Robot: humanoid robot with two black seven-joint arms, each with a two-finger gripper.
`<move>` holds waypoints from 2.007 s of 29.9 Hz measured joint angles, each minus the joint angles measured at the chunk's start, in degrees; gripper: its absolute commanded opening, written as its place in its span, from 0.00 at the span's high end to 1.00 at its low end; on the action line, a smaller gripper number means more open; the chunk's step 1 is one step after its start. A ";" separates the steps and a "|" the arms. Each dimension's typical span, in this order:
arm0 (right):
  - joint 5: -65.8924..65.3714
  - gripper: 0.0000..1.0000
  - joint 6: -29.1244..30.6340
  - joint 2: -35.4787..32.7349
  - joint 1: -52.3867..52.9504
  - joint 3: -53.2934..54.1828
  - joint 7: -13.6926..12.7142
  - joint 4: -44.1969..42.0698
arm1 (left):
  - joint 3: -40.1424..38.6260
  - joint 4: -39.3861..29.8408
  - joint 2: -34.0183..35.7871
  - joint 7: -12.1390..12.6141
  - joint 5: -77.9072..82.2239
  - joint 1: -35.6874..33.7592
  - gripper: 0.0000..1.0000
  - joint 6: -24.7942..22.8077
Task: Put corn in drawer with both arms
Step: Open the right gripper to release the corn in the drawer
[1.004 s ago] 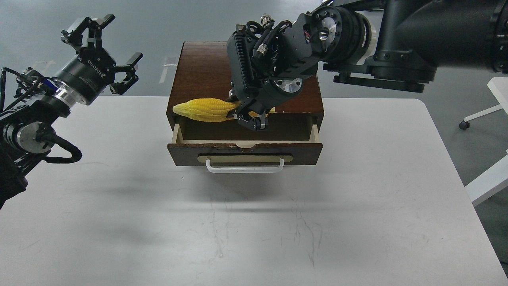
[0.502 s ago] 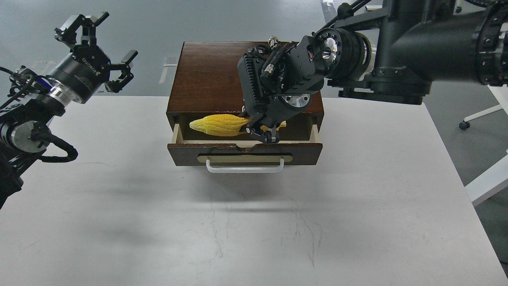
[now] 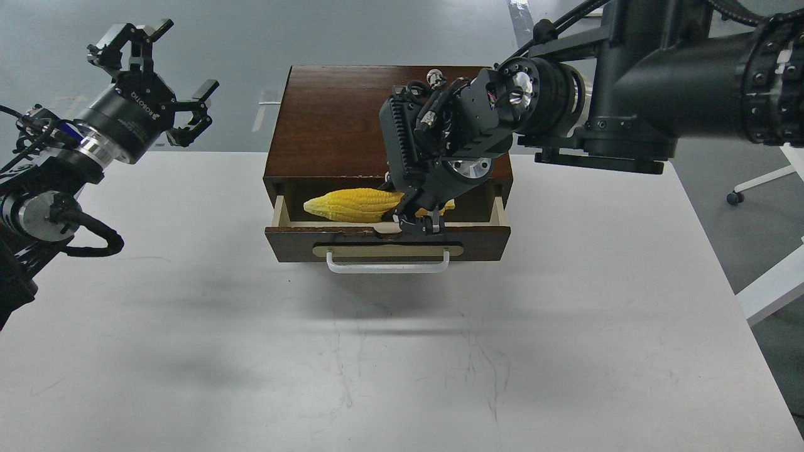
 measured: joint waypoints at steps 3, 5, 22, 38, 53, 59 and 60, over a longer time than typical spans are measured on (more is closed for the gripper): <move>0.01 0.59 0.00 0.00 -0.07 -0.01 0.00 0.00 | 0.07 0.00 0.00 0.01 0.00 0.00 0.02 0.00; 0.03 0.57 0.00 0.00 -0.06 -0.01 0.00 0.00 | 0.09 0.00 0.00 0.01 0.00 0.00 0.02 0.00; 0.05 0.49 0.00 -0.09 -0.05 -0.04 0.00 0.08 | 0.08 0.00 0.01 0.01 0.00 0.00 0.02 0.00; 0.12 0.47 0.00 -0.03 0.00 -0.08 0.00 0.18 | 0.02 -0.04 0.07 0.10 -0.07 0.00 0.02 0.00; 0.21 0.42 0.09 -0.03 0.00 -0.07 0.00 0.27 | -0.11 -0.02 0.09 0.10 -0.07 0.00 0.02 0.00; 0.26 0.42 0.09 -0.03 0.00 -0.02 0.00 0.26 | -0.58 -0.01 0.09 0.10 -0.07 0.00 0.02 0.00; 0.27 0.42 0.09 -0.01 0.00 -0.02 0.00 0.26 | -0.59 0.00 0.09 0.10 -0.07 0.00 0.02 0.00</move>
